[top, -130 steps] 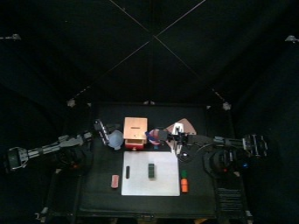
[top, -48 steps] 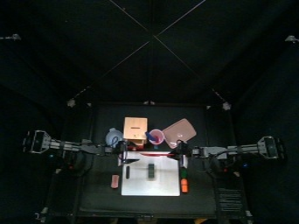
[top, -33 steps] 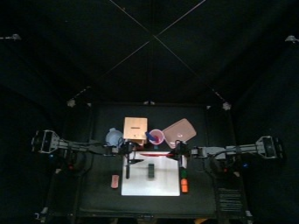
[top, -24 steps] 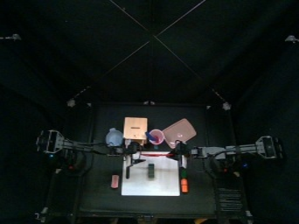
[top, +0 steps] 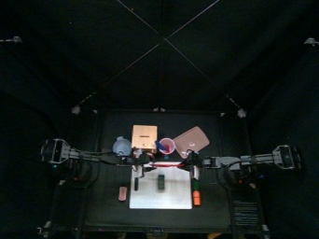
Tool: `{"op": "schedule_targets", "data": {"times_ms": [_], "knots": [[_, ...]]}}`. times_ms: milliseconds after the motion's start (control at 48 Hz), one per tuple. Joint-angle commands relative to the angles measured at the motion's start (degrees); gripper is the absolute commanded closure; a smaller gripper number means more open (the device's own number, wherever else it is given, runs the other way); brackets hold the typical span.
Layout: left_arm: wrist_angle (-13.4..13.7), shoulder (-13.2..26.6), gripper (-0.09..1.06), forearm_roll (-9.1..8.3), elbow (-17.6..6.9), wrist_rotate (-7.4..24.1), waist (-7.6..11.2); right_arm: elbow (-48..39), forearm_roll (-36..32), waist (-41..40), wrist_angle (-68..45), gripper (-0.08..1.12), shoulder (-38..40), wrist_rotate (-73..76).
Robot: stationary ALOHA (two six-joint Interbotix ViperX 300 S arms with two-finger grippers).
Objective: Place sushi on board then cut the sushi with the knife then place the pieces on the plate
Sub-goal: Grasp knife edge with left hand
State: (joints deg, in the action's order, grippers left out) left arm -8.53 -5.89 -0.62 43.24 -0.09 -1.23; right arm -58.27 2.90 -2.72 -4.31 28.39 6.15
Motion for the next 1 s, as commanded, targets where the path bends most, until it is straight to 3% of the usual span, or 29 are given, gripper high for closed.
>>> {"op": "schedule_targets", "data": {"times_ms": [21, 521, 854, 1000], "knots": [[0.2, -0.1, 0.20, 0.00, -1.4, 0.1, -0.09, 1.7, -0.1, -0.2, -0.5, 0.67, 0.3, -0.1], [1.1, 0.1, 0.21, -0.09, -1.8, 0.1, 0.00, 2.0, 0.0, -0.3, -0.5, 0.67, 0.3, 0.0], [1.3, 0.0, 0.46, -0.26, -1.6, 0.3, 0.09, 2.1, 0.2, -0.3, -0.5, 0.67, 0.3, 0.0], [1.7, -0.2, 0.52, -1.58, -1.5, 0.4, 0.26, 2.1, 0.2, -0.3, -0.5, 0.67, -0.3, 0.0]]}}
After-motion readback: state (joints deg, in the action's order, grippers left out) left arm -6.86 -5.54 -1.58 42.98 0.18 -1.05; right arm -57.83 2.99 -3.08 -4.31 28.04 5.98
